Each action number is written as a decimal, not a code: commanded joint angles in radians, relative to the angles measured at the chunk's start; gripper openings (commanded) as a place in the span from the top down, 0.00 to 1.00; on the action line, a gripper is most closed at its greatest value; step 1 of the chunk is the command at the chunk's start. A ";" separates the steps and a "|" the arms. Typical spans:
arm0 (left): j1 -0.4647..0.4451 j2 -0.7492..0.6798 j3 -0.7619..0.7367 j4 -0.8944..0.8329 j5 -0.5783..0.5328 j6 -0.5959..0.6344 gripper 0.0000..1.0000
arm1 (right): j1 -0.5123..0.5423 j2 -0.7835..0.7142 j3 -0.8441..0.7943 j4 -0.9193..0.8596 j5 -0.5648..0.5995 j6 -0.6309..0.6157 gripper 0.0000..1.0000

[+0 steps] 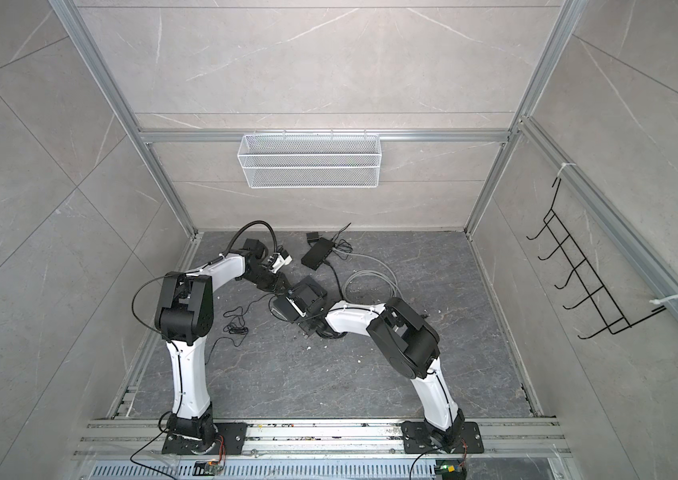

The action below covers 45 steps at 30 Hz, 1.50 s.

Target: Insert the plug into the switch port

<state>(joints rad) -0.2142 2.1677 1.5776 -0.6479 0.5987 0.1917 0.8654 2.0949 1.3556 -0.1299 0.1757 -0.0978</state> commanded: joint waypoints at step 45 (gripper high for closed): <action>0.021 -0.172 -0.216 -0.143 0.035 -0.364 0.81 | -0.002 -0.069 -0.004 0.104 -0.138 0.132 0.55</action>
<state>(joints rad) -0.1673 2.0293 1.3746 -0.5797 0.5694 -0.1108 0.8692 2.0899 1.3544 -0.1406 0.0467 0.0551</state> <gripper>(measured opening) 0.194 0.449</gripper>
